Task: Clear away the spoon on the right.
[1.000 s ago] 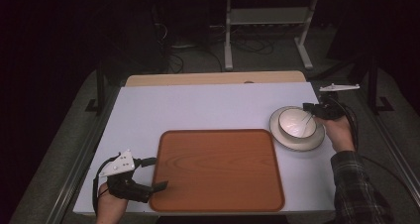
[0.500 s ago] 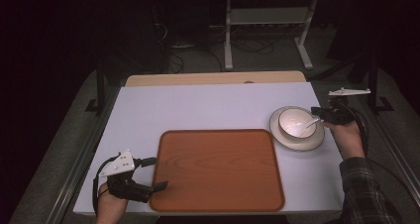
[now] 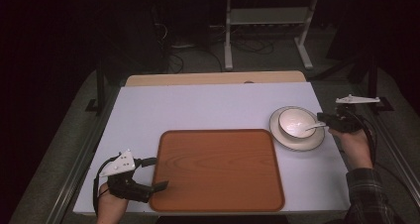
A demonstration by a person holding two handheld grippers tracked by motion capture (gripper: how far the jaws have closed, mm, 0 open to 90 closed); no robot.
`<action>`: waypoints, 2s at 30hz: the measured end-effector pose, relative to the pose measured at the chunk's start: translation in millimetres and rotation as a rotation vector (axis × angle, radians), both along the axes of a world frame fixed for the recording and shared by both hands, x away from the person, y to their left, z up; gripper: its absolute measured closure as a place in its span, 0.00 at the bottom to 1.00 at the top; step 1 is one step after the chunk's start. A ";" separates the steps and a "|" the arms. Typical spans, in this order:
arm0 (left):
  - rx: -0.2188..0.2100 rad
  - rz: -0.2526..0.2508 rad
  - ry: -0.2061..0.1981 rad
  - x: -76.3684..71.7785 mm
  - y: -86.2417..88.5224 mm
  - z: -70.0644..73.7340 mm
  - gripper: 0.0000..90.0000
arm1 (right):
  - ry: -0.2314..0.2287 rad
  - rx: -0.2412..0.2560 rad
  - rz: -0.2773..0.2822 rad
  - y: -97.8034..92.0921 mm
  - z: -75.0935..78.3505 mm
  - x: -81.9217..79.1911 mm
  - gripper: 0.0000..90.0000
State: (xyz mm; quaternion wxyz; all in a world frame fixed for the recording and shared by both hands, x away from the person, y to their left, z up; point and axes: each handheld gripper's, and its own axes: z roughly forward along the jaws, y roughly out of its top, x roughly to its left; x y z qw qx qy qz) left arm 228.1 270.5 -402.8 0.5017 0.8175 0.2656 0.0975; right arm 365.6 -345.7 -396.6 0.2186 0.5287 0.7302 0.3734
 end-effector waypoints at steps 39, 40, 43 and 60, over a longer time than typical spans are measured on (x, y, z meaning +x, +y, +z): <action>0.013 -0.015 -0.002 0.1 -2.5 0.1 0.15 | -0.121 0.130 -0.142 13.8 -8.9 -48.4 0.26; 0.014 -0.017 -0.004 0.2 -2.5 0.2 0.15 | -0.104 0.118 -0.136 16.1 -12.7 -45.8 0.27; 0.014 -0.016 -0.003 0.4 -2.5 0.1 0.15 | -0.084 0.114 -0.125 18.5 -16.4 -43.7 0.28; 0.015 -0.019 -0.002 0.9 -3.2 0.1 0.15 | -0.061 0.181 -0.139 19.9 -26.0 -33.3 0.42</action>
